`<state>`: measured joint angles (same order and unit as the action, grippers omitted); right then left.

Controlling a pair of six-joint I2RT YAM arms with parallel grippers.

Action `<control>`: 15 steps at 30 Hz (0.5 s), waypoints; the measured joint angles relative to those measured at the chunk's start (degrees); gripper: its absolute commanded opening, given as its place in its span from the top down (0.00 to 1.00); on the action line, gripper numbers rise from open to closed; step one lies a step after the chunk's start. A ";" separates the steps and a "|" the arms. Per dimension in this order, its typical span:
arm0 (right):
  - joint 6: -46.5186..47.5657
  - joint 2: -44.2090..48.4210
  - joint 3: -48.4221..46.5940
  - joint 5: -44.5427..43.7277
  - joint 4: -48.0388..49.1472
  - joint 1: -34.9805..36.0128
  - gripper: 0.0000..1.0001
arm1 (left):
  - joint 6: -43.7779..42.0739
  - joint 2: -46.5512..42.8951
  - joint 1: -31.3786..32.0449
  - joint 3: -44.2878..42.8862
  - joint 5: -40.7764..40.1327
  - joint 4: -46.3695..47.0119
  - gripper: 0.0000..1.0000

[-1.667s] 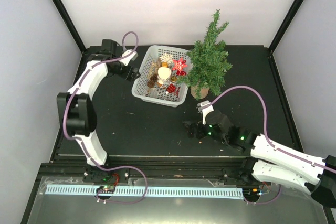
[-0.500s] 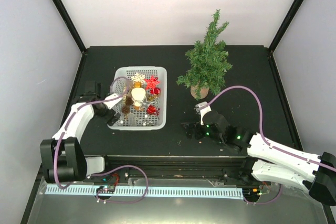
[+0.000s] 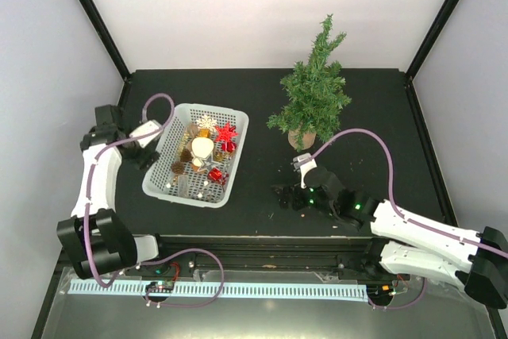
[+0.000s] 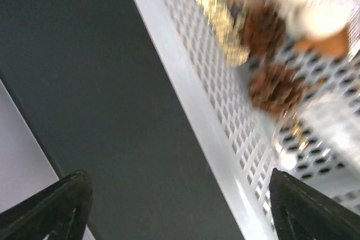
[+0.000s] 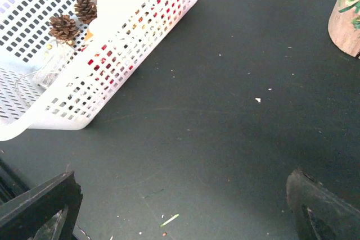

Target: Decorate the small christmas tree

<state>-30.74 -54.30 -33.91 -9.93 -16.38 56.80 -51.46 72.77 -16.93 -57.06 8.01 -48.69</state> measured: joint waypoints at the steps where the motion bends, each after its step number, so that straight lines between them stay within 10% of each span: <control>1: 0.02 -0.46 0.00 0.02 0.46 0.00 0.00 | -0.07 -0.07 0.15 -2.51 2.34 -0.96 0.20; 15: 0.20 -7.15 -0.11 1.18 4.07 0.00 0.00 | 5.84 17.84 16.72 -15.17 22.23 -13.42 0.26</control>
<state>-30.55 -61.45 -34.02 -8.75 -12.32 56.80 -45.63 90.61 -0.21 -72.23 30.24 -62.11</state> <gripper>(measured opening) 0.999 0.754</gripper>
